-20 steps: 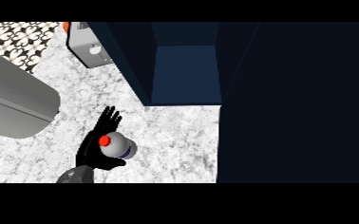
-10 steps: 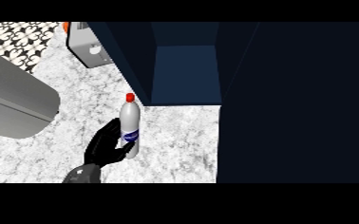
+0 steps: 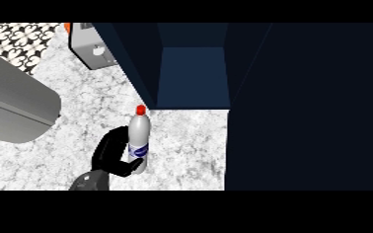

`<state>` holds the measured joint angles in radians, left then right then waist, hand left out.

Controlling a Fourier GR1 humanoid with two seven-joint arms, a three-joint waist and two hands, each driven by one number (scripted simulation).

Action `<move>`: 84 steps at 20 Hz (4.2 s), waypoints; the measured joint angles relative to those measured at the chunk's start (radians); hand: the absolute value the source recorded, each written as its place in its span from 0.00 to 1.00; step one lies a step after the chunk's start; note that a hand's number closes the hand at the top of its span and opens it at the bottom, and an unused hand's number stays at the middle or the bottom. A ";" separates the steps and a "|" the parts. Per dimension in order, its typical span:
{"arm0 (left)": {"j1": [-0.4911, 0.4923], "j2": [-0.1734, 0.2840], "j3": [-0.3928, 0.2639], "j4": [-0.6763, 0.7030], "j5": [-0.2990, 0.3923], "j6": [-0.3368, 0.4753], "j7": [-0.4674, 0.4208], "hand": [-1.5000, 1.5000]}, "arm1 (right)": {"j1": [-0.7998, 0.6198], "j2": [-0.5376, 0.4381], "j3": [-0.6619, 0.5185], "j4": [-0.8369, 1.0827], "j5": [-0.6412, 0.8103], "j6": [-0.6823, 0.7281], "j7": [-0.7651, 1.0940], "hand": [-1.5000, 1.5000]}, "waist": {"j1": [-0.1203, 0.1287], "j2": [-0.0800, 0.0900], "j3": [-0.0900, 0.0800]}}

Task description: Pick up the bottled water, place it into the cabinet and close the cabinet

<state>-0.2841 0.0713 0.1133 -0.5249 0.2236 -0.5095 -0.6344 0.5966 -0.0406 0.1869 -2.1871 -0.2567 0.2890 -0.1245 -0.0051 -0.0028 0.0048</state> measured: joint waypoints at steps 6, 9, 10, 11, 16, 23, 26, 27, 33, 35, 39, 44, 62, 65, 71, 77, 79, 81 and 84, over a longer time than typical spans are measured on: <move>0.026 0.067 0.095 0.011 0.086 0.002 -0.021 1.00 | 0.018 -0.008 -0.014 0.033 0.003 0.023 -0.051 0.00 | -0.001 0.002 -0.004; 0.024 0.071 0.118 0.026 0.110 0.004 -0.035 1.00 | 0.021 -0.006 -0.005 0.041 0.010 0.024 -0.057 0.00 | -0.002 0.002 -0.005; 0.024 0.080 0.127 0.020 0.126 -0.009 -0.021 1.00 | 0.017 -0.006 -0.003 0.032 0.009 0.020 -0.046 0.00 | -0.002 0.002 -0.005; 0.025 0.081 0.136 0.013 0.141 -0.013 -0.011 1.00 | 0.021 -0.009 -0.004 0.020 0.003 0.019 -0.038 0.00 | -0.001 0.002 -0.005; 0.039 0.063 0.140 -0.067 0.198 -0.018 0.063 1.00 | 0.001 -0.017 -0.015 0.032 -0.009 0.021 -0.029 0.00 | 0.002 0.001 -0.005; 0.134 0.008 0.091 -0.316 0.247 0.027 0.185 1.00 | -0.002 -0.008 0.004 0.048 0.008 0.018 -0.042 0.00 | 0.006 0.000 -0.004; 0.191 0.004 0.065 -0.453 0.266 0.054 0.264 1.00 | 0.010 -0.006 0.024 0.044 0.025 0.017 -0.048 0.00 | 0.006 0.000 -0.004; 0.201 -0.001 0.055 -0.488 0.267 0.066 0.283 1.00 | 0.014 -0.004 0.035 0.031 0.027 0.011 -0.040 0.00 | 0.006 0.000 -0.004; 0.228 -0.050 -0.036 -0.716 0.266 0.210 0.383 1.00 | 0.028 0.013 0.077 0.004 0.043 -0.017 -0.027 0.00 | 0.004 0.000 -0.004; 0.210 -0.058 -0.065 -0.750 0.256 0.256 0.396 1.00 | 0.006 0.004 0.057 0.029 0.025 -0.010 -0.029 0.00 | 0.003 0.000 -0.004; 0.166 -0.066 -0.166 -0.821 0.247 0.398 0.423 1.00 | -0.008 -0.009 0.045 0.024 0.003 -0.006 -0.011 0.00 | 0.001 0.001 -0.004; 0.060 -0.070 -0.258 -0.852 0.233 0.572 0.464 1.00 | -0.015 0.004 0.073 0.043 0.030 -0.021 -0.022 0.00 | -0.002 0.002 -0.005; -0.190 -0.061 -0.399 -0.676 0.095 1.031 0.440 1.00 | -0.054 0.002 0.081 0.072 0.013 -0.029 -0.019 0.00 | -0.007 -0.012 -0.004; -0.203 -0.064 -0.411 -0.662 0.061 1.111 0.455 1.00 | -0.051 -0.008 0.071 0.069 -0.001 -0.022 -0.017 0.00 | -0.012 -0.013 -0.003; -0.229 -0.062 -0.431 -0.633 0.008 1.233 0.495 1.00 | -0.076 -0.003 0.078 0.068 -0.003 -0.028 -0.002 0.00 | -0.023 -0.014 -0.001; -0.238 -0.041 -0.465 -0.613 -0.044 1.323 0.512 1.00 | -0.082 -0.009 0.085 0.080 -0.001 -0.017 -0.005 0.00 | -0.042 -0.013 0.002; -0.241 -0.032 -0.476 -0.606 -0.052 1.331 0.513 1.00 | -0.079 -0.013 0.083 0.085 -0.004 -0.011 -0.010 0.00 | -0.044 -0.013 0.002; -0.247 -0.030 -0.485 -0.593 -0.067 1.359 0.513 1.00 | -0.076 -0.015 0.085 0.090 -0.007 -0.006 -0.014 0.00 | -0.047 -0.013 0.003; -0.256 -0.016 -0.514 -0.571 -0.099 1.387 0.516 1.00 | -0.084 -0.015 0.083 0.097 -0.008 -0.007 -0.011 0.00 | -0.049 -0.013 0.005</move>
<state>-0.5405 0.0557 -0.4008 -1.0964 0.1241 0.8776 -0.1183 0.5127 -0.0554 0.2702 -2.0906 -0.2649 0.2824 -0.1355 -0.0546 -0.0160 0.0096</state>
